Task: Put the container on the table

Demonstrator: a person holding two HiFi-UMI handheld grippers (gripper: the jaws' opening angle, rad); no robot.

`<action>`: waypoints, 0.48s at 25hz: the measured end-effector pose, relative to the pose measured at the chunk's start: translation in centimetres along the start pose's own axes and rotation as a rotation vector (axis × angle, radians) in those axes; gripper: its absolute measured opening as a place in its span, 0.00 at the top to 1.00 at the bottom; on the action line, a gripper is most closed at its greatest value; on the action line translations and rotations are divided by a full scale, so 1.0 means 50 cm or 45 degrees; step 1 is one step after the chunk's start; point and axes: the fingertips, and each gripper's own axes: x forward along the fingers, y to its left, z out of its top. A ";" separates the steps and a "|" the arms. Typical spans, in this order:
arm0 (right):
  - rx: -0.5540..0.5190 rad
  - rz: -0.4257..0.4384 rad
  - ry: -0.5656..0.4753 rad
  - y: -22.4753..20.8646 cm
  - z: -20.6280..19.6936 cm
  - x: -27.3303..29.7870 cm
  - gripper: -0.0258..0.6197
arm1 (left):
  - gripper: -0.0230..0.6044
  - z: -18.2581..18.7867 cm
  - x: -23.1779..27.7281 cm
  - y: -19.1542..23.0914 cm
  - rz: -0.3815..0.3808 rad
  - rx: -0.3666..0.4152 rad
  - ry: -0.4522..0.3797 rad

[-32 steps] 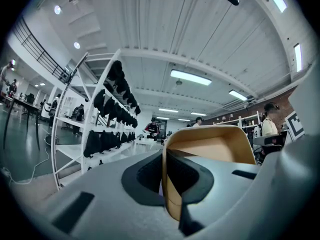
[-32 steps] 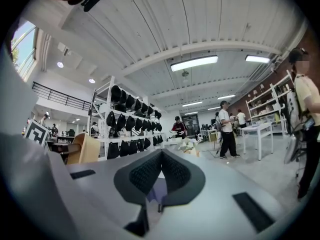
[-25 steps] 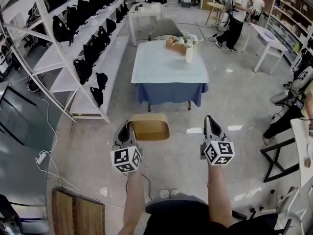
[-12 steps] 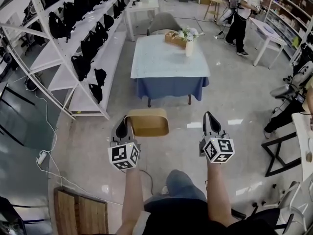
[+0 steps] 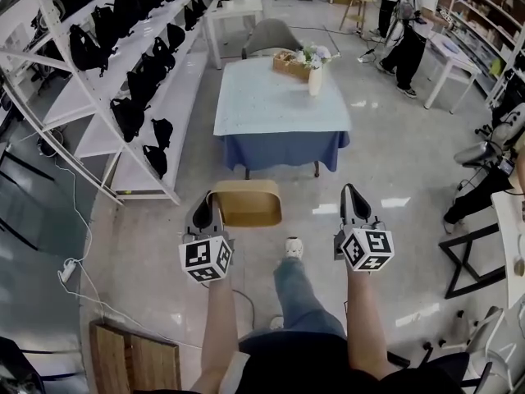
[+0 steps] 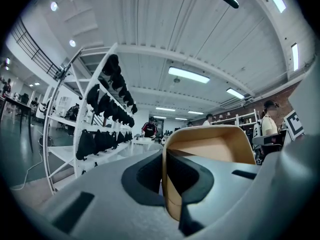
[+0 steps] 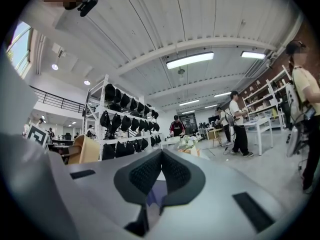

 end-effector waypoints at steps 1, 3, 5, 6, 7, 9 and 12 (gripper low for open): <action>0.002 0.000 -0.001 -0.009 -0.001 0.015 0.96 | 0.95 -0.001 0.016 0.001 0.000 0.002 0.001; 0.007 0.000 -0.004 -0.029 -0.001 0.055 0.96 | 0.95 -0.002 0.051 0.005 0.005 0.008 -0.001; 0.014 0.012 -0.004 -0.047 -0.003 0.113 0.96 | 0.95 -0.006 0.093 0.018 0.023 0.015 0.000; 0.012 0.022 -0.003 -0.054 -0.005 0.147 0.96 | 0.95 -0.010 0.117 0.026 0.035 0.012 -0.002; 0.006 0.032 -0.002 -0.062 -0.006 0.183 0.96 | 0.95 -0.014 0.144 0.035 0.046 0.007 -0.004; -0.005 0.049 0.005 -0.079 -0.012 0.257 0.96 | 0.95 -0.025 0.204 0.049 0.067 0.004 0.003; -0.008 0.079 0.033 -0.106 -0.025 0.378 0.96 | 0.95 -0.042 0.304 0.064 0.091 0.006 0.025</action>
